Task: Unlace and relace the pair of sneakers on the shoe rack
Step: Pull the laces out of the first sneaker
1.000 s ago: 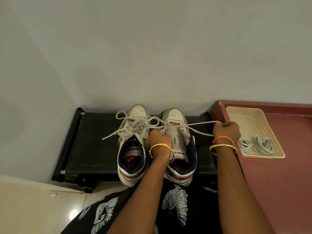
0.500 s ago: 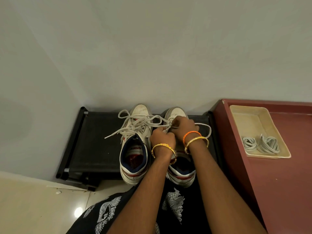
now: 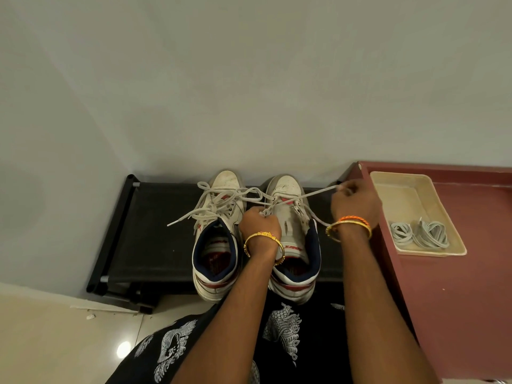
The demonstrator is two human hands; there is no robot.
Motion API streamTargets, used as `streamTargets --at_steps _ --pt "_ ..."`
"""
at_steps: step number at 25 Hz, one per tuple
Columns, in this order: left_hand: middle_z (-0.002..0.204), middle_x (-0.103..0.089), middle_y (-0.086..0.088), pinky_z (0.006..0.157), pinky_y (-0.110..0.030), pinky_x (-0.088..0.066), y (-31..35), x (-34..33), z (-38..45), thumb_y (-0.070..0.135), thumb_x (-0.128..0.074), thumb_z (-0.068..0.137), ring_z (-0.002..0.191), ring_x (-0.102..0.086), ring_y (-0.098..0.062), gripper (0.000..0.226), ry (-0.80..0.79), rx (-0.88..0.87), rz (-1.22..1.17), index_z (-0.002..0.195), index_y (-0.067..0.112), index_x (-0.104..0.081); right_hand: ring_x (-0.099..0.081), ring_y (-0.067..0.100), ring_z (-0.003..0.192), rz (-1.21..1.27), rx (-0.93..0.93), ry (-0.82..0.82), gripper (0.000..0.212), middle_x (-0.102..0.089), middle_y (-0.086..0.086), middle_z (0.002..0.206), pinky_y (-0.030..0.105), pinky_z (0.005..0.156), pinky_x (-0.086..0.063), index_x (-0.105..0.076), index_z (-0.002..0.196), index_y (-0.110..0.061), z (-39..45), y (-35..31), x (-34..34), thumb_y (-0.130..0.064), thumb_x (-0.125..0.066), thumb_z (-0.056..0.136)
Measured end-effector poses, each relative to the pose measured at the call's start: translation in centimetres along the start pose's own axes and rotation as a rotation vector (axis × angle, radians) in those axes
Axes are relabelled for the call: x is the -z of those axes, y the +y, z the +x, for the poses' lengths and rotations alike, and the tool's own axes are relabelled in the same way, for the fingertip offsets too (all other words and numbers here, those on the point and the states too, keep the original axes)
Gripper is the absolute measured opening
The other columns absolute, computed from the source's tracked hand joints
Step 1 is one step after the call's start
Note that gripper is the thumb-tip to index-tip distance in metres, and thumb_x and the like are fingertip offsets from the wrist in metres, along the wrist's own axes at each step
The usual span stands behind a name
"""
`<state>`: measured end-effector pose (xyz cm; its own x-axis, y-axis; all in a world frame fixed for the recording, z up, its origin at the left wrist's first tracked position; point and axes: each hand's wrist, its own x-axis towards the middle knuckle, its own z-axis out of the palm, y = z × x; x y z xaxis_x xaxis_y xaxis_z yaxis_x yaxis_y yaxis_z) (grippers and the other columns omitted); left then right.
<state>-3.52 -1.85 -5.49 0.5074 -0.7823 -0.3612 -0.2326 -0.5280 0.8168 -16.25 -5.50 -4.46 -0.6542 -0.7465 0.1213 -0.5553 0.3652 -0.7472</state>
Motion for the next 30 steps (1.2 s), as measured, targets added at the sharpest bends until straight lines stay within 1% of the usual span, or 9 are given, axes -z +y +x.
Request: streamTargets --at_steps 3,5,9,11,14,16,24,27,30 --pt "0.108 -0.067 -0.016 0.071 -0.024 -0.036 0.1 0.1 -0.1 -0.002 -0.047 0.086 0.102 -0.060 -0.032 0.030 0.006 0.010 -0.008 0.108 0.002 -0.067 -0.057 0.026 0.096 0.234 -0.168 0.216 0.016 -0.058 0.016 0.112 0.018 0.070 -0.036 -0.062 0.103 -0.002 0.8 0.4 1.7 -0.007 -0.055 0.089" --pt "0.105 -0.068 -0.016 0.069 -0.024 -0.037 0.0 0.1 0.0 -0.001 -0.047 0.085 0.099 -0.061 -0.033 0.028 -0.001 0.000 0.009 0.104 0.003 -0.069 -0.057 0.023 0.092 0.445 -0.254 0.236 0.011 -0.057 0.013 0.107 0.007 0.061 -0.036 -0.058 0.100 -0.005 1.3 0.0 1.7 -0.008 -0.052 0.091" --pt "0.099 -0.069 -0.016 0.065 -0.025 -0.035 -0.1 0.1 0.0 0.001 -0.049 0.083 0.095 -0.061 -0.033 0.028 -0.016 -0.023 0.040 0.101 0.004 -0.070 -0.065 0.014 0.057 0.945 -0.411 -0.190 0.013 -0.065 0.010 0.077 0.023 0.054 -0.050 -0.049 0.084 -0.010 0.3 -1.8 -0.7 -0.002 -0.042 0.092" --pt "0.100 -0.070 -0.015 0.066 -0.024 -0.035 -0.1 0.0 0.1 0.001 -0.050 0.082 0.096 -0.061 -0.033 0.029 -0.024 -0.028 0.041 0.103 0.006 -0.070 -0.060 0.015 0.054 0.598 -0.172 -0.385 0.012 -0.063 0.006 0.069 0.028 0.056 -0.048 -0.052 0.079 -0.014 -0.7 -2.0 -2.5 -0.008 -0.047 0.089" --pt "0.103 -0.070 -0.013 0.068 -0.022 -0.036 -0.1 -0.1 0.2 0.003 -0.052 0.082 0.097 -0.061 -0.030 0.031 -0.031 -0.032 0.045 0.107 0.009 -0.070 -0.061 0.026 0.090 -0.160 0.243 -0.693 0.016 -0.065 0.010 0.097 0.031 0.080 -0.048 -0.066 0.100 -0.014 -1.8 -1.5 -4.8 -0.018 -0.059 0.085" --pt "0.104 -0.069 -0.012 0.067 -0.021 -0.036 -0.2 -0.1 0.2 0.003 -0.051 0.083 0.097 -0.062 -0.028 0.031 -0.038 -0.038 0.064 0.108 0.008 -0.070 -0.058 0.030 0.105 -0.412 0.313 -0.790 0.029 -0.063 0.012 0.113 0.034 0.090 -0.047 -0.064 0.114 -0.012 -2.1 -1.6 -5.9 -0.019 -0.062 0.086" --pt "0.105 -0.069 -0.014 0.072 -0.025 -0.040 -0.3 -0.2 0.2 0.000 -0.049 0.084 0.099 -0.061 -0.032 0.030 0.002 -0.019 0.025 0.106 0.005 -0.069 -0.063 0.030 0.096 -0.323 0.211 -0.644 0.025 -0.069 0.012 0.102 0.039 0.088 -0.052 -0.071 0.104 -0.011 -2.1 -1.6 -5.0 -0.025 -0.066 0.083" --pt "0.104 -0.069 -0.015 0.069 -0.023 -0.036 0.0 -0.1 -0.1 -0.003 -0.047 0.085 0.099 -0.061 -0.032 0.031 0.020 -0.001 0.002 0.106 0.004 -0.069 -0.064 0.029 0.082 -0.098 0.057 -0.440 0.016 -0.070 0.012 0.089 0.038 0.080 -0.054 -0.073 0.091 -0.010 -1.0 -0.8 -2.4 -0.019 -0.068 0.080" --pt "0.106 -0.069 -0.014 0.069 -0.023 -0.036 0.0 -0.1 -0.1 -0.003 -0.047 0.086 0.098 -0.061 -0.030 0.030 0.025 0.013 -0.015 0.106 0.003 -0.069 -0.059 0.023 0.074 0.169 -0.135 -0.198 0.017 -0.066 0.010 0.086 0.030 0.068 -0.051 -0.070 0.096 -0.005 0.6 0.0 0.4 -0.015 -0.066 0.084"
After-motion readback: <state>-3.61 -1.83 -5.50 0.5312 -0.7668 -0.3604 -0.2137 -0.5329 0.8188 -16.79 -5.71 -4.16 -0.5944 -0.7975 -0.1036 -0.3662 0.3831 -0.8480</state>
